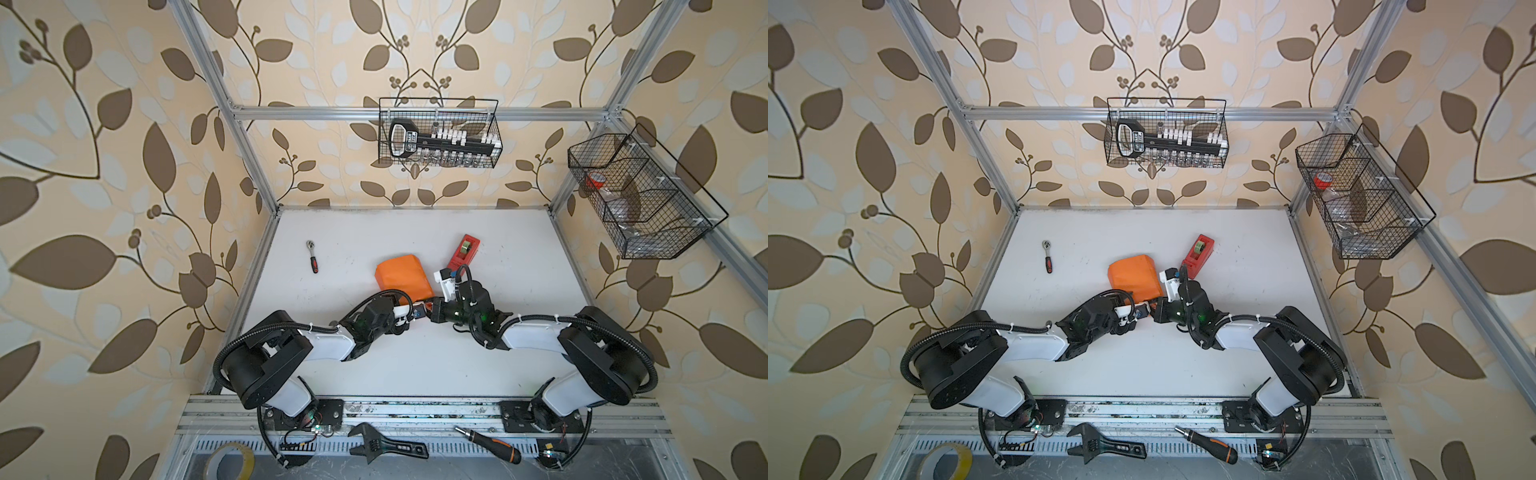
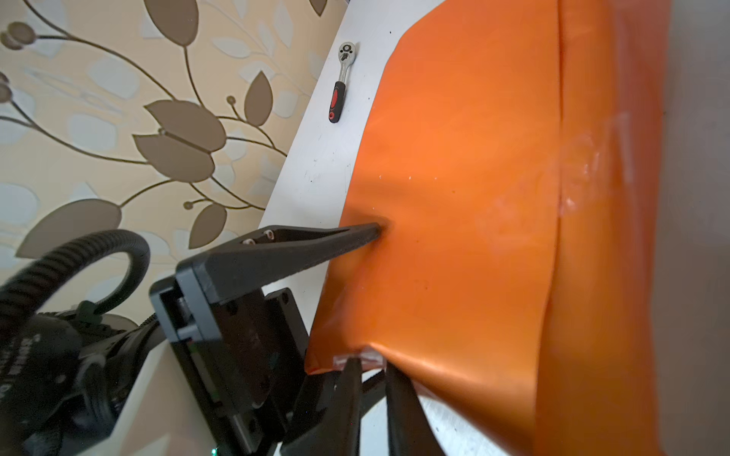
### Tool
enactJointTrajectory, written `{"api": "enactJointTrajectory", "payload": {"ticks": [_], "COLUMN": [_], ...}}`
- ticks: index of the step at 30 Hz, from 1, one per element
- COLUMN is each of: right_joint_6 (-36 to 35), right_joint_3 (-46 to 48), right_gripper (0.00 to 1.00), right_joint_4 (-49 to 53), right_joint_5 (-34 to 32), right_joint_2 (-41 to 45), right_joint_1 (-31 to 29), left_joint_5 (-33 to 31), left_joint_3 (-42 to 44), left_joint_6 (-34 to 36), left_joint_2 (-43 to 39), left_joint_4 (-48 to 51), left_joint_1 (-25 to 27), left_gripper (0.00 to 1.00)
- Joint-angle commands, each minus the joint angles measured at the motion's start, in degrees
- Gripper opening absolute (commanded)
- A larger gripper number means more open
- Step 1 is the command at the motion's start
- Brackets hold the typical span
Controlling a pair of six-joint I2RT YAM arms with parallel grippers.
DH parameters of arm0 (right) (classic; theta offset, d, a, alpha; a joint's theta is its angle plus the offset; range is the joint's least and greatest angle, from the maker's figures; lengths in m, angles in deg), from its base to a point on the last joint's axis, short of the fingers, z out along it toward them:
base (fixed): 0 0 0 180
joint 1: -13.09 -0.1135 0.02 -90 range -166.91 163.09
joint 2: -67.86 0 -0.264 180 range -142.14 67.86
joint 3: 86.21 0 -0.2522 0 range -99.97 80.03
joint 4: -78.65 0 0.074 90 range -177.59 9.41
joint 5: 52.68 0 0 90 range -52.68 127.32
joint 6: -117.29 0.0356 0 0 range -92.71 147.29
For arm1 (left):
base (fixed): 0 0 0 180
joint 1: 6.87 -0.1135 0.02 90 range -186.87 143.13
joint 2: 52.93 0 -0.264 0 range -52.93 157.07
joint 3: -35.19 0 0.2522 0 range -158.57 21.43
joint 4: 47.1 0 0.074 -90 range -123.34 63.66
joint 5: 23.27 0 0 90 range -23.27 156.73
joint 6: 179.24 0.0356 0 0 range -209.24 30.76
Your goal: Wrap the gift box in paper
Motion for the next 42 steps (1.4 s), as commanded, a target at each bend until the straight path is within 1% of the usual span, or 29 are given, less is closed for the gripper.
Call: {"api": "enactJointTrajectory", "payload": {"ticks": [1,4,5,9,10,12,13,16,17,19,21,22,24,27,30,32,35,39,42], "right_joint_6": [1.8,3.3,3.5,3.2,2.5,0.5,-0.6,-5.9,-7.3,-8.3,-8.8,-9.2,-10.6,-12.0,-12.3,-12.3,-12.3,-11.6,-9.8], "right_joint_3": [-2.1,-1.9,-1.8,-0.4,0.2,1.4,1.8,-0.1,-2.1,-4.8,-8.0,-9.6,-13.5,-17.4,-19.6,-20.1,-20.7,-20.0,-17.9], "right_gripper": [0.15,0.16,0.17,0.18,0.19,0.24,0.28,0.44,0.49,0.60,0.67,0.70,0.76,0.77,0.76,0.72,0.67,0.58,0.55], "right_joint_4": [-3.4,-4.8,-4.8,-2.5,-1.1,3.5,5.6,14.8,17.5,19.4,19.8,20.5,22.7,24.8,25.2,24.5,24.4,23.4,20.9], "right_joint_5": [0.8,2.2,2.8,4.6,4.7,4.0,2.9,-2.5,-4.0,-6.1,-5.8,-5.4,-4.8,-5.8,-4.7,-3.7,-2.0,1.0,3.3], "right_joint_2": [-1.5,-1.0,-0.2,4.9,6.4,10.2,11.6,13.6,13.3,11.4,8.1,6.3,2.3,-2.6,-6.3,-8.0,-9.5,-10.1,-9.7], "right_joint_1": [0.4,1.5,1.9,3.9,4.5,7.1,8.3,10.2,10.1,9.8,9.7,9.5,8.4,7.4,7.2,7.2,7.7,7.8,7.7], "left_joint_5": [1.0,1.0,0.8,-0.5,-0.8,-1.2,-0.7,0.1,0.4,-1.5,-6.7,-6.9,-4.0,3.9,8.5,11.6,17.4,22.7,27.7], "left_joint_3": [0.3,0.3,0.3,-0.5,-0.8,-1.8,-2.3,-2.6,-2.4,-1.6,-2.0,-2.7,-5.5,-8.9,-11.7,-12.8,-14.8,-17.5,-18.5], "left_joint_6": [-0.7,-1.1,-1.3,-3.4,-4.2,-8.2,-10.3,-20.5,-25.5,-36.6,-52.3,-58.1,-68.8,-76.7,-80.0,-81.4,-83.3,-84.0,-84.4], "left_joint_2": [0.1,-0.6,-1.0,-3.3,-5.5,-8.7,-10.6,-17.5,-20.0,-24.3,-27.2,-27.8,-27.7,-24.6,-19.2,-15.3,-9.4,-4.2,0.5], "left_joint_4": [7.8,7.6,7.4,7.0,7.3,8.4,9.1,11.5,12.6,15.0,20.9,24.3,32.9,37.8,38.6,37.3,33.8,31.0,28.7], "left_joint_1": [-0.9,-0.9,-0.9,-0.9,-0.9,-0.9,-0.9,-0.9,-0.8,-0.9,-1.8,-2.8,-6.0,-10.5,-12.9,-14.2,-16.3,-16.5,-16.5], "left_gripper": [0.70,0.71,0.73,0.85,0.88,0.96,0.99,0.99,0.99,0.99,0.99,0.99,0.99,0.98,0.98,0.97,0.93,0.86,0.80]}}
